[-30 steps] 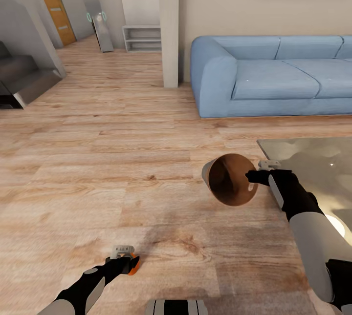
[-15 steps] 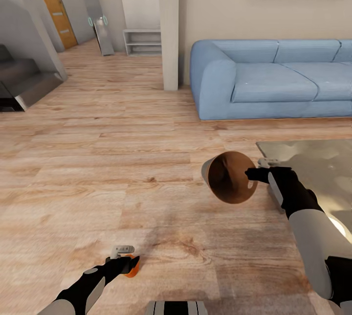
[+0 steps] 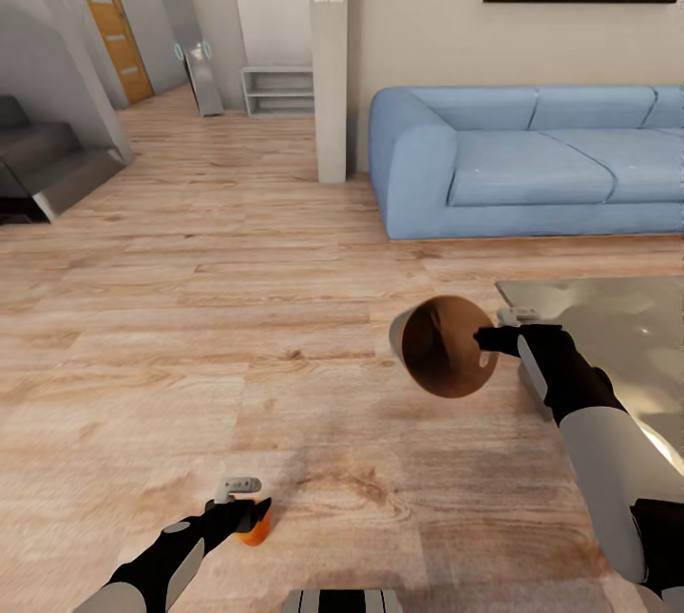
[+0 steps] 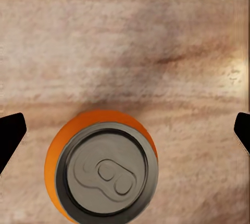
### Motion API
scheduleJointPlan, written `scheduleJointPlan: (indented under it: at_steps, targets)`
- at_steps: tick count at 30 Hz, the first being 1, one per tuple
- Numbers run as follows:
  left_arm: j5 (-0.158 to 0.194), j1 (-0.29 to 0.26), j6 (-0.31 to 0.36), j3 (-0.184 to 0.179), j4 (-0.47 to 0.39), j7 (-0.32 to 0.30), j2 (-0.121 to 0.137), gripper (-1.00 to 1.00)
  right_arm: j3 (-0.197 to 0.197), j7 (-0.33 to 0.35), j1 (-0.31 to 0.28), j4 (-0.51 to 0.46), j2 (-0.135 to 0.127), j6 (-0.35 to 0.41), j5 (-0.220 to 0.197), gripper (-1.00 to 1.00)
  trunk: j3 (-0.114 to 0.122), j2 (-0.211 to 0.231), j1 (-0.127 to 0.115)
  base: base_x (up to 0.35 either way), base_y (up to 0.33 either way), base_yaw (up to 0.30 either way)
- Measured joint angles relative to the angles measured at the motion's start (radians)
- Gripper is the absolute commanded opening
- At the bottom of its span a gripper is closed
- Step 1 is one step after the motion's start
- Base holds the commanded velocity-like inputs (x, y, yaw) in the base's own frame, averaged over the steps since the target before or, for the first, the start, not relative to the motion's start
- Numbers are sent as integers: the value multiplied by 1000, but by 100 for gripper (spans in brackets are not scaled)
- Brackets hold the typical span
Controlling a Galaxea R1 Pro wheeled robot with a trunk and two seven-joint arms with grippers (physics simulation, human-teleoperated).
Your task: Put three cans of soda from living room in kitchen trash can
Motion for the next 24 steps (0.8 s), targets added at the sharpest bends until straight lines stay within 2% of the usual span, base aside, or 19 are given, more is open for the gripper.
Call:
scheduleJointPlan:
  at_steps: [7, 24]
  targets:
    - [1, 0, 0, 0, 0, 0, 0, 100, 1, 0, 0, 0, 0, 0, 2, -100, 27, 2, -3, 0, 0, 0]
    - [2, 0, 0, 1, 0, 1, 0, 100, 2, 0, 0, 2, 1, 0, 1, -100, 27, 2, -3, 0, 0, 0]
